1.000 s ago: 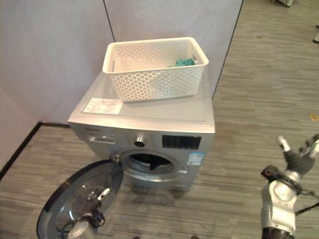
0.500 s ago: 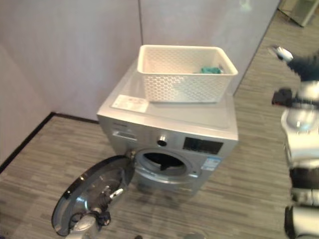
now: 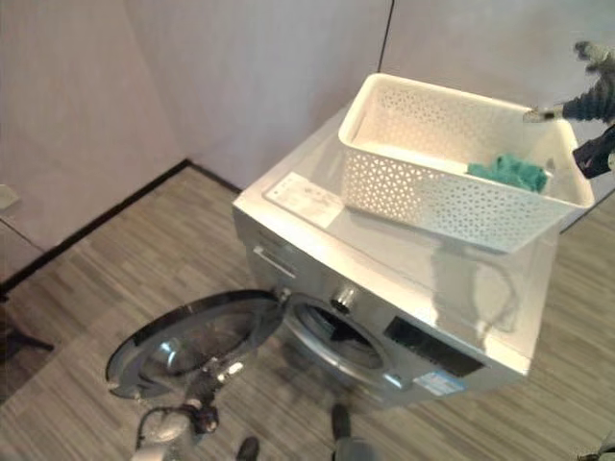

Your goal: Grab the laundry basket,head to the washer,open it,put in the laundry and shut it.

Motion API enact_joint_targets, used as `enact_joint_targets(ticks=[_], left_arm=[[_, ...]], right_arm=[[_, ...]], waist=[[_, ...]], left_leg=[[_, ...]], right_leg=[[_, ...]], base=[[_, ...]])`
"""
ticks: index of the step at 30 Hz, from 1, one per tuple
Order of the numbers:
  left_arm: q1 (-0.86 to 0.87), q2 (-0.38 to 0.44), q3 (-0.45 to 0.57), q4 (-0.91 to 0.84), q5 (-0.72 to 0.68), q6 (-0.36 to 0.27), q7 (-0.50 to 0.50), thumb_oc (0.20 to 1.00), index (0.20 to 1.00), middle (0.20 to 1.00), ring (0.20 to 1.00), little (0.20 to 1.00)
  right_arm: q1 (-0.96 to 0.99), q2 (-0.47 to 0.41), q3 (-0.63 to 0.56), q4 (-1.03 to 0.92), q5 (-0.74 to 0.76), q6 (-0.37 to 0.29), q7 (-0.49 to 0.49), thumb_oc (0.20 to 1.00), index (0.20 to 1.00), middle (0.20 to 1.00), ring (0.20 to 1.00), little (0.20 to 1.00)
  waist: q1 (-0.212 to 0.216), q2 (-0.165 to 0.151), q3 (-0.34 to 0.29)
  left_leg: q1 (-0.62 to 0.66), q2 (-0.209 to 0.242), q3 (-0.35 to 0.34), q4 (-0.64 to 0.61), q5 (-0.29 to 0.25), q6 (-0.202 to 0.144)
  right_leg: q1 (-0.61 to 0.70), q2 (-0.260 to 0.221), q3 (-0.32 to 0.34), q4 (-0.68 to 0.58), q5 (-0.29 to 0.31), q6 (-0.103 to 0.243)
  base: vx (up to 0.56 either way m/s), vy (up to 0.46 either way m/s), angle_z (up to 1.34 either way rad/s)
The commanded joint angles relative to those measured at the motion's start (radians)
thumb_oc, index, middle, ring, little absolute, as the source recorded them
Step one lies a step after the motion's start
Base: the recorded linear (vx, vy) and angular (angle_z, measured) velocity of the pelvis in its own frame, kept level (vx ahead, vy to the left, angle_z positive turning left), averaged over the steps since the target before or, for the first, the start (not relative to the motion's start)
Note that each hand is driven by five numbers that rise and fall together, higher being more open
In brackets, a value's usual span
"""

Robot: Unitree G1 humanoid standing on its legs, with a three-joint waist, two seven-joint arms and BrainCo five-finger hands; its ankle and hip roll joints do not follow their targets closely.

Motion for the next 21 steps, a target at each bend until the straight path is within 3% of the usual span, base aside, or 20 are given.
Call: enact_joint_targets(ticks=[1,3,9,21], left_arm=[[-0.032,0.087,-0.014,-0.024,-0.025,-0.025,-0.035,1.0,1.0,1.0,1.0,1.0],[-0.02,0.091,-0.035,-0.033,-0.024,-0.025,-0.051,1.0,1.0,1.0,1.0,1.0],[0.0,0.096,-0.054,-0.06,-0.035,-0.029,-0.07,1.0,1.0,1.0,1.0,1.0],[0.014,0.112,-0.036,-0.065,-0.048,-0.029,-0.076,1.0,1.0,1.0,1.0,1.0]], right_arm=[[-0.182,-0.049,0.067,0.04,0.01,-0.008,0.047,1.0,1.0,1.0,1.0,1.0],[-0.22,-0.039,0.157,0.051,-0.024,-0.007,0.089,1.0,1.0,1.0,1.0,1.0],[-0.258,-0.01,0.274,0.053,-0.059,-0.011,0.151,1.0,1.0,1.0,1.0,1.0],[-0.222,-0.043,0.368,-0.032,-0.115,-0.007,0.239,1.0,1.0,1.0,1.0,1.0]], waist=[[0.009,-0.114,-0.034],[0.02,-0.121,-0.04],[0.046,-0.118,-0.039],[0.068,-0.122,0.001]], left_leg=[[0.1,-0.059,0.022,0.025,-0.09,-0.014],[0.089,-0.026,0.016,0.007,-0.068,-0.032],[0.062,0.004,0.017,-0.012,-0.024,-0.047],[-0.031,0.039,0.007,-0.016,0.03,-0.074]], right_leg=[[-0.019,-0.08,0.014,0.13,-0.089,0.079],[-0.014,-0.067,-0.015,0.106,-0.092,0.068],[-0.006,-0.05,-0.039,0.052,-0.086,0.053],[-0.032,-0.042,-0.078,-0.007,-0.07,0.042]], base=[[0.06,-0.236,0.05],[0.04,-0.165,0.03],[0.01,-0.084,0.09],[-0.02,-0.038,0.1]])
